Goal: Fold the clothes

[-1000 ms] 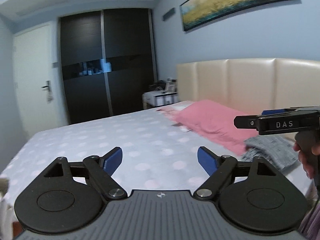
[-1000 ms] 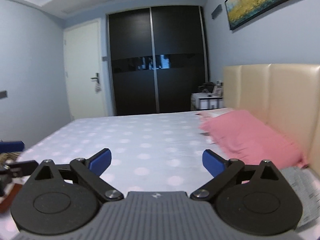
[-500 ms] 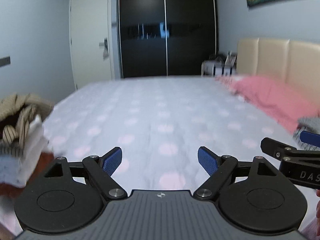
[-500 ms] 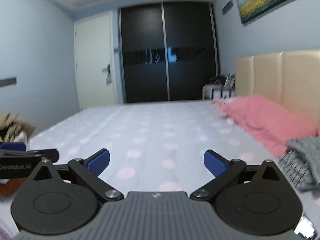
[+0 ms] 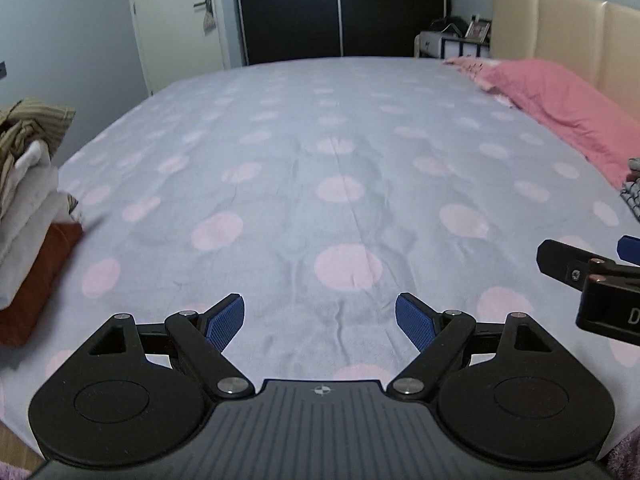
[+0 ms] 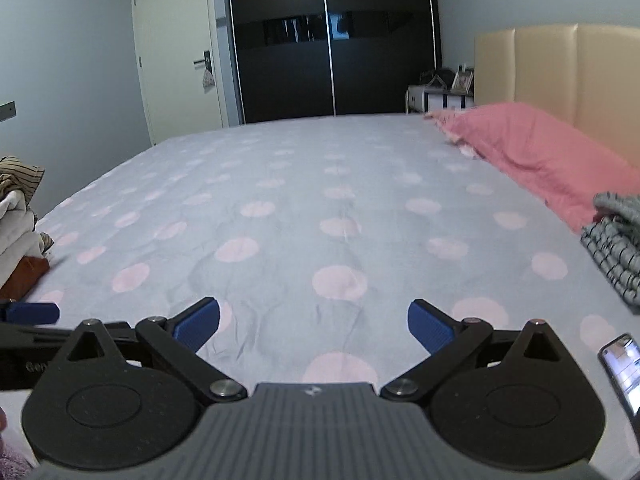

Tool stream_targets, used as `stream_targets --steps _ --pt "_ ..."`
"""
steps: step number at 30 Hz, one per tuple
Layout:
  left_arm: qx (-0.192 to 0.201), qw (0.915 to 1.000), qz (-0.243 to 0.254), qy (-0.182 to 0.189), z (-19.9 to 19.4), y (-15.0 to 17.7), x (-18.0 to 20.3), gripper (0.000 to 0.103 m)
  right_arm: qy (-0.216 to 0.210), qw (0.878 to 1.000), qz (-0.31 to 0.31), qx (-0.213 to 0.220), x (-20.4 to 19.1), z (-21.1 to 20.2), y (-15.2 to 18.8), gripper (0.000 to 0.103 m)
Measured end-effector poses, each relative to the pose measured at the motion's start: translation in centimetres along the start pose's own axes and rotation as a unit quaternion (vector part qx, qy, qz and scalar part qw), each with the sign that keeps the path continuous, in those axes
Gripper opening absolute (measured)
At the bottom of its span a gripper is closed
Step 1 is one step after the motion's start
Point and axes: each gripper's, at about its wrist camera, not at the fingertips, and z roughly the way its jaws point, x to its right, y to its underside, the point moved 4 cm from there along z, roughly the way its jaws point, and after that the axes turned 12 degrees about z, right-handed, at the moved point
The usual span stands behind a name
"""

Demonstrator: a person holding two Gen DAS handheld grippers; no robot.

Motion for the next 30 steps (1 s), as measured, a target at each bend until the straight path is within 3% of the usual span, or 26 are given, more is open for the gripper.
stream_targets --steps 5,11,30 --pt "-0.016 0.9998 -0.007 -0.004 0.6 0.5 -0.8 0.083 -0.007 1.0 0.009 -0.017 0.2 1.7 -0.1 0.101" --pt "-0.023 0.9997 -0.003 -0.001 -0.2 0.8 -1.8 0.083 -0.011 0.999 -0.03 -0.007 -0.6 1.0 0.5 0.101" --pt "-0.009 0.9999 0.007 -0.007 -1.0 0.8 -2.2 0.083 -0.035 0.998 -0.053 -0.002 -2.1 -0.5 0.8 0.101"
